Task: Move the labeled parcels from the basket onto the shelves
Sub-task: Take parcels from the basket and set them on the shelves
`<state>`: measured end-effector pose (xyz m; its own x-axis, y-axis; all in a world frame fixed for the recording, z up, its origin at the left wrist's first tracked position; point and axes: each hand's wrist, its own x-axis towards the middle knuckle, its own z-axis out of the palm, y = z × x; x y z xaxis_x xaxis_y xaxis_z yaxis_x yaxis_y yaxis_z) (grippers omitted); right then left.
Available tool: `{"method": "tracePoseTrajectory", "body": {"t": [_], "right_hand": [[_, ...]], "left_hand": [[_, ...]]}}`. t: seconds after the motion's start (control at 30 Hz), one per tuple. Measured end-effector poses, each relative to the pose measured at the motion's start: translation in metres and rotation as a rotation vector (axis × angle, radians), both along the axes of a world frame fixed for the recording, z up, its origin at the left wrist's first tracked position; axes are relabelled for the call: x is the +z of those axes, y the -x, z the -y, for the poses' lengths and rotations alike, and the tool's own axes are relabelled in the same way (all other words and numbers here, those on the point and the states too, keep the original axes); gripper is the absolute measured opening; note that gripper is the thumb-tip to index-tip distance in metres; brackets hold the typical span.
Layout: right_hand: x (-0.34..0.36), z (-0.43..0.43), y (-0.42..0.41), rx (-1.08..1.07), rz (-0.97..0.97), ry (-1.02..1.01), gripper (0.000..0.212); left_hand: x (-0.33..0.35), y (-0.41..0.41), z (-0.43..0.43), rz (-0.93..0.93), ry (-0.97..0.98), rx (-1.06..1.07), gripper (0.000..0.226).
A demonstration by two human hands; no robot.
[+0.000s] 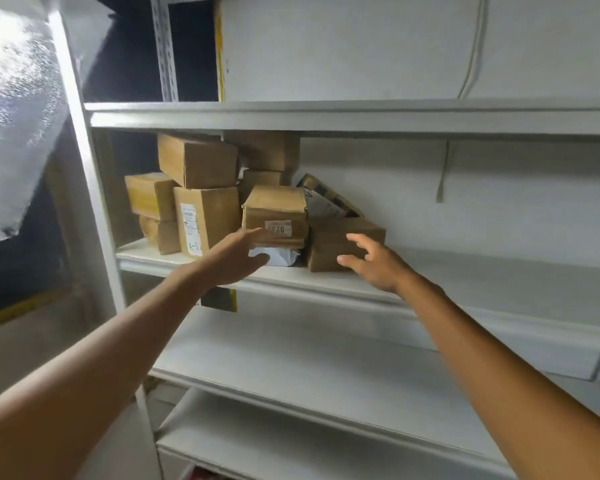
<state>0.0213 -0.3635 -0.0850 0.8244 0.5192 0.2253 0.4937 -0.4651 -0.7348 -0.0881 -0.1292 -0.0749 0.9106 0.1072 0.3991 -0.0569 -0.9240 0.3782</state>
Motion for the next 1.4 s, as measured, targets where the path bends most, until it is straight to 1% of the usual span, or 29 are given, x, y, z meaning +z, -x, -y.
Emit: {"method": "tracePoseTrajectory", "body": {"t": [0.1,0.27,0.37,0.47,0.5,0.57,0.63,0.7,0.83,0.9,0.97,1.0,1.07,1.1,1.13,1.2,1.27,1.33,1.4], "right_hand": [[0.008,-0.034,-0.011,0.004,-0.015,-0.054,0.056],[0.013,-0.084,-0.031,-0.016,-0.037,-0.148,0.052],[0.022,-0.106,-0.054,-0.031,-0.005,-0.212,0.048],[0.031,-0.126,-0.085,-0.053,-0.034,-0.239,0.049],[0.032,-0.132,-0.096,-0.052,-0.05,-0.237,0.05],[0.032,-0.144,-0.115,-0.043,-0.091,-0.23,0.052],[0.033,-0.154,-0.135,-0.023,-0.152,-0.233,0.054],[0.033,-0.162,-0.151,-0.003,-0.182,-0.206,0.06],[0.024,-0.173,-0.188,0.034,-0.23,-0.181,0.071],[0.026,-0.168,-0.192,0.035,-0.208,-0.199,0.08],[0.027,-0.167,-0.196,0.044,-0.225,-0.181,0.09],[0.026,-0.167,-0.196,0.054,-0.227,-0.18,0.087],[0.022,-0.168,-0.19,0.08,-0.214,-0.202,0.072],[0.021,-0.168,-0.185,0.08,-0.206,-0.214,0.07],[0.02,-0.168,-0.179,0.073,-0.202,-0.222,0.074],[0.019,-0.169,-0.16,0.073,-0.207,-0.243,0.086],[0.014,-0.17,-0.141,0.09,-0.205,-0.27,0.093],[0.007,-0.169,-0.121,0.097,-0.188,-0.289,0.091],[-0.001,-0.166,-0.099,0.096,-0.181,-0.307,0.087]], "left_hand": [[0.003,-0.009,-0.034,-0.002,0.033,0.012,0.051],[0.01,-0.035,-0.074,0.054,0.106,0.054,0.052],[0.014,-0.058,-0.092,0.044,0.154,0.066,0.058],[0.019,-0.085,-0.104,0.064,0.229,0.065,0.053],[0.02,-0.095,-0.107,0.089,0.281,0.055,0.052],[0.022,-0.114,-0.111,0.132,0.47,0.047,0.052],[0.026,-0.132,-0.115,0.107,0.659,0.034,0.055],[0.027,-0.148,-0.123,0.05,0.735,0.01,0.059],[0.02,-0.171,-0.144,-0.026,0.792,-0.056,0.075],[0.017,-0.171,-0.146,0.006,0.834,-0.123,0.077],[0.016,-0.174,-0.148,0.003,0.835,-0.157,0.082],[0.016,-0.174,-0.149,-0.006,0.819,-0.175,0.089],[0.014,-0.17,-0.151,-0.021,0.794,-0.209,0.113],[0.012,-0.167,-0.152,-0.024,0.785,-0.23,0.122],[0.009,-0.163,-0.153,-0.027,0.769,-0.259,0.127],[0.001,-0.153,-0.154,-0.054,0.741,-0.314,0.13],[-0.01,-0.143,-0.153,-0.092,0.727,-0.356,0.132],[-0.02,-0.132,-0.151,-0.092,0.739,-0.411,0.127],[-0.032,-0.122,-0.147,-0.054,0.757,-0.478,0.113]]}}
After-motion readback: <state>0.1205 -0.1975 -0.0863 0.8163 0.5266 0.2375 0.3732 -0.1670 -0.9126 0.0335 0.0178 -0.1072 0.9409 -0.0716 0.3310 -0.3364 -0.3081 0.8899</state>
